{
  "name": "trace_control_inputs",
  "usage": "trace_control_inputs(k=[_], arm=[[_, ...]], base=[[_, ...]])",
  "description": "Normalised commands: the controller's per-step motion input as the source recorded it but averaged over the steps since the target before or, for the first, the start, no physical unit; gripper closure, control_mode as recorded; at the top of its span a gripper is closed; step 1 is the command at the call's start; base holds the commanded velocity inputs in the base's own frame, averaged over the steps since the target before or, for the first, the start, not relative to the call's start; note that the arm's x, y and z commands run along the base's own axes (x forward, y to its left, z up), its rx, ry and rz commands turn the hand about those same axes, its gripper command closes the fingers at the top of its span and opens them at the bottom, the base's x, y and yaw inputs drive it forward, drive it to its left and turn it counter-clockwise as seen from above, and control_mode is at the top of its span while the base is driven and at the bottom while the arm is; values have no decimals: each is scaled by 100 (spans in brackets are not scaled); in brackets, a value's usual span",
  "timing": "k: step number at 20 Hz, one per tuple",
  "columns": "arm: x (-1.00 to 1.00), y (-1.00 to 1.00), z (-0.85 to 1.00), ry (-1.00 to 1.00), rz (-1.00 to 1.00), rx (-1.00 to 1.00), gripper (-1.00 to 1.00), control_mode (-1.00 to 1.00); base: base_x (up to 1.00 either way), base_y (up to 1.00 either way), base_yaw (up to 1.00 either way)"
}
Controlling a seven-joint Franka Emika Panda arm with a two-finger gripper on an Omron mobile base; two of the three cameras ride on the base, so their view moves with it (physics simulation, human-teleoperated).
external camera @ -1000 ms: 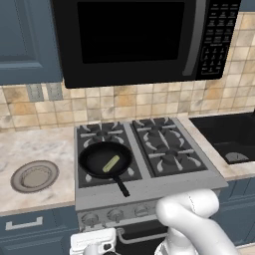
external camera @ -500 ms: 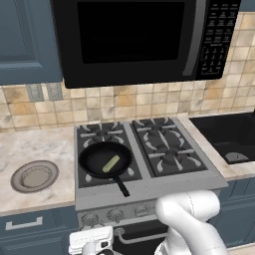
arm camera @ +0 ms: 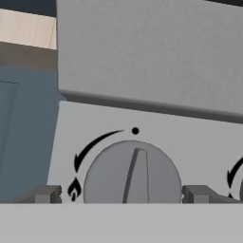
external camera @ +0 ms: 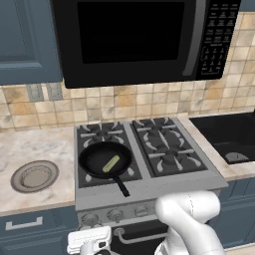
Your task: Pick up the butter stick and place it in the pan. Then turn on the burner for the pan.
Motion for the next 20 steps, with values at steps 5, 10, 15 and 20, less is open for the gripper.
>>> trace_control_inputs(k=[5,10,15,20], arm=[[10,1,-14,0,0,0,100,-100],[14,1,-9,-1,1,0,100,-100],[11,0,-7,0,1,0,100,-100],[13,2,-5,0,1,0,100,-100]], base=[[0,0,0],[0,0,0],[0,0,0],[0,0,0]])
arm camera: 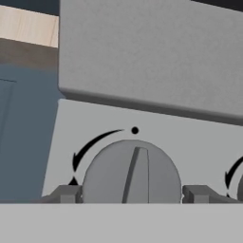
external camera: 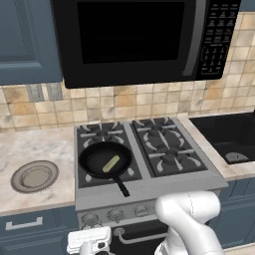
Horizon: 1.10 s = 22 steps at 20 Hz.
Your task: Pick up the butter stick and place it in the pan. Then turn on the burner for the pan.
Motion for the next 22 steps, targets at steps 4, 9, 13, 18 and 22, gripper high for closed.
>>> trace_control_inputs(k=[4,9,13,18,22], arm=[[3,0,0,0,2,-6,100,-100],[0,1,0,0,1,-25,100,-100],[0,6,1,2,0,-28,100,-100],[0,9,0,3,0,-29,100,-100],[0,10,0,2,0,-30,100,-100]], base=[[0,0,0],[0,0,0],[0,0,0],[0,0,0],[0,0,0]])
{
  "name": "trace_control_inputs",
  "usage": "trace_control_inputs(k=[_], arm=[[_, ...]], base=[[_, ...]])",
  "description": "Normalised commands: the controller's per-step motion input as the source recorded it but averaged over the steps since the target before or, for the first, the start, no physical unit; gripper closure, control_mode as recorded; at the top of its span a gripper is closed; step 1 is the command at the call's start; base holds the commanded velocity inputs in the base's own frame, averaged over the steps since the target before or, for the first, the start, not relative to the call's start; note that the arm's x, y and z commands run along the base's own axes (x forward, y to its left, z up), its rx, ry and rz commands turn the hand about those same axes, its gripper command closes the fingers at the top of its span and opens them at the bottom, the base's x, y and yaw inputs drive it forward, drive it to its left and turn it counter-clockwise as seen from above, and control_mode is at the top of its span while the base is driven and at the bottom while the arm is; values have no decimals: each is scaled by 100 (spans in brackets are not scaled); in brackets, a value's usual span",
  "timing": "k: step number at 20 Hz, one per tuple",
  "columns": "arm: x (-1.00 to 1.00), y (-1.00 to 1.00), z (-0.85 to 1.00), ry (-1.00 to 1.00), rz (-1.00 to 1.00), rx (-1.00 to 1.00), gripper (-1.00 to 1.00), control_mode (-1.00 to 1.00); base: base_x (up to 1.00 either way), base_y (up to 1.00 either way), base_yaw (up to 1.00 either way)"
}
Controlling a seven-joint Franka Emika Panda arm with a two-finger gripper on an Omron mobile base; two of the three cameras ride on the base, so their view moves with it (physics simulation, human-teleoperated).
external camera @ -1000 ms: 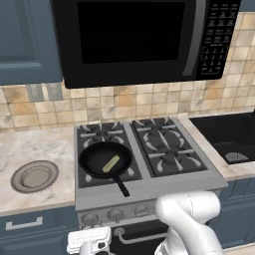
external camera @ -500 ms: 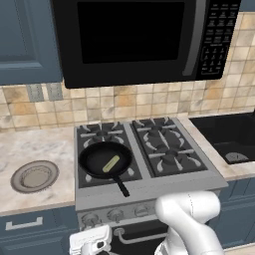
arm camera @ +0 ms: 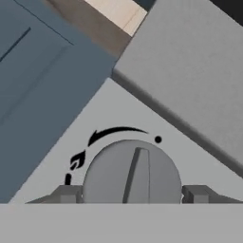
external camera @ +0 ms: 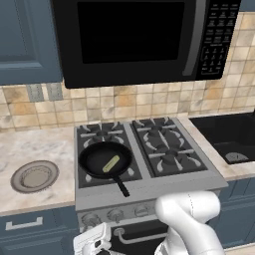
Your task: Pick up the butter stick and place it in the pan. Then turn on the burner for the pan.
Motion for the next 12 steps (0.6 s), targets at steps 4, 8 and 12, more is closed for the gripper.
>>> trace_control_inputs(k=[4,8,12], arm=[[0,11,0,1,0,-31,100,-100],[0,11,-6,0,0,-31,100,-100],[-2,11,-11,0,0,-31,100,-100]], base=[[0,0,0],[0,0,0],[0,0,0]])
